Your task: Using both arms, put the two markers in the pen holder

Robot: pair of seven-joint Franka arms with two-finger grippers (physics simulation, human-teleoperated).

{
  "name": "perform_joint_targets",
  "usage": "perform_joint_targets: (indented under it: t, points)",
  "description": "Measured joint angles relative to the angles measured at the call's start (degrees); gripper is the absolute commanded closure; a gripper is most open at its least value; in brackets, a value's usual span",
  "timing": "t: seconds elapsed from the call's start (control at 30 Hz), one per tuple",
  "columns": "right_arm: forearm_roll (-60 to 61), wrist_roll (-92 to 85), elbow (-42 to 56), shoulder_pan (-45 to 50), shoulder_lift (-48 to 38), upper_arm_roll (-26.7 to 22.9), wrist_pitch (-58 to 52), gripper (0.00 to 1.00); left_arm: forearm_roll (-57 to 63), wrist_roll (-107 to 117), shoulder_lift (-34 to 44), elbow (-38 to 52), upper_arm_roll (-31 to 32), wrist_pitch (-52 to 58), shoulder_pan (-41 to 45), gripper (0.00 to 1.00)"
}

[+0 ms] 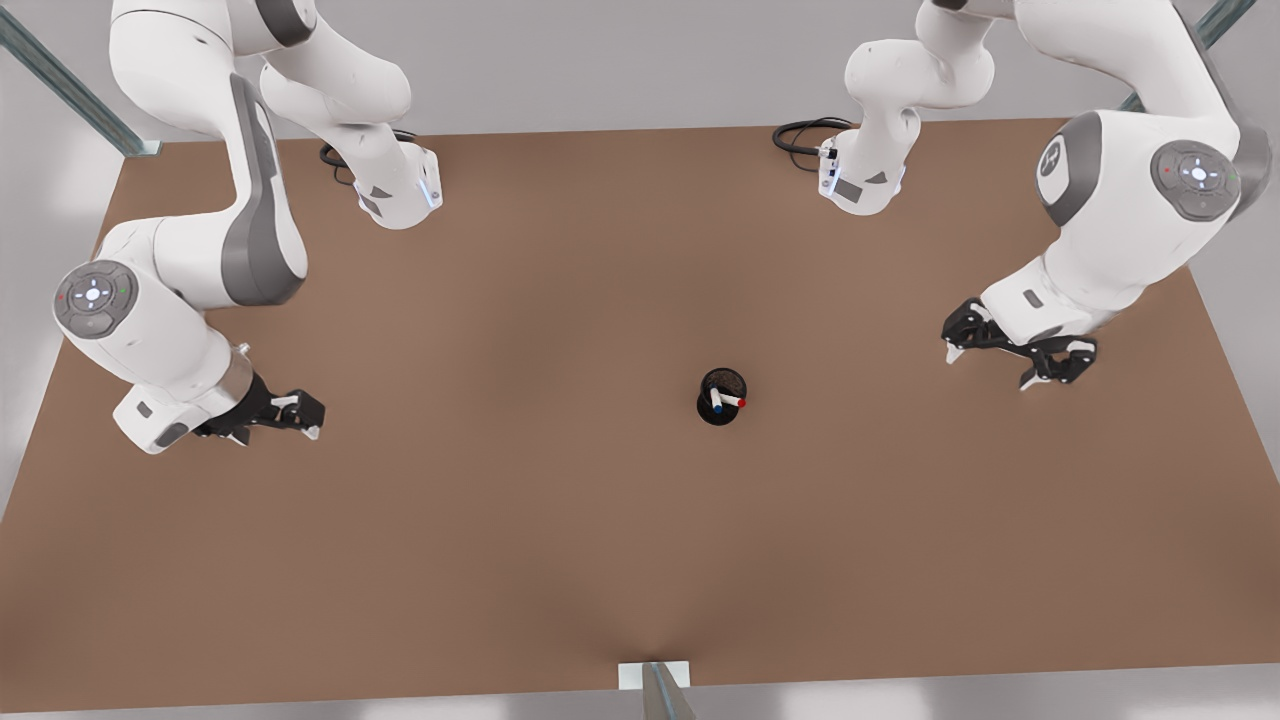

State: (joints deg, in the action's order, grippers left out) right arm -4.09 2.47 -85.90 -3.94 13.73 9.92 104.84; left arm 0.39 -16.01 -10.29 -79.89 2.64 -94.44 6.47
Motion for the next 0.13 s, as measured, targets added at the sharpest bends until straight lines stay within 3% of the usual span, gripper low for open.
perform_joint_targets:
  t: [0.13]
  points:
    - [0.0,-1.0,0.0,-0.1,0.0,0.0,-0.1,0.0,0.9,3.1,-0.9,-0.1,0.0,3.7,-0.3,0.0]
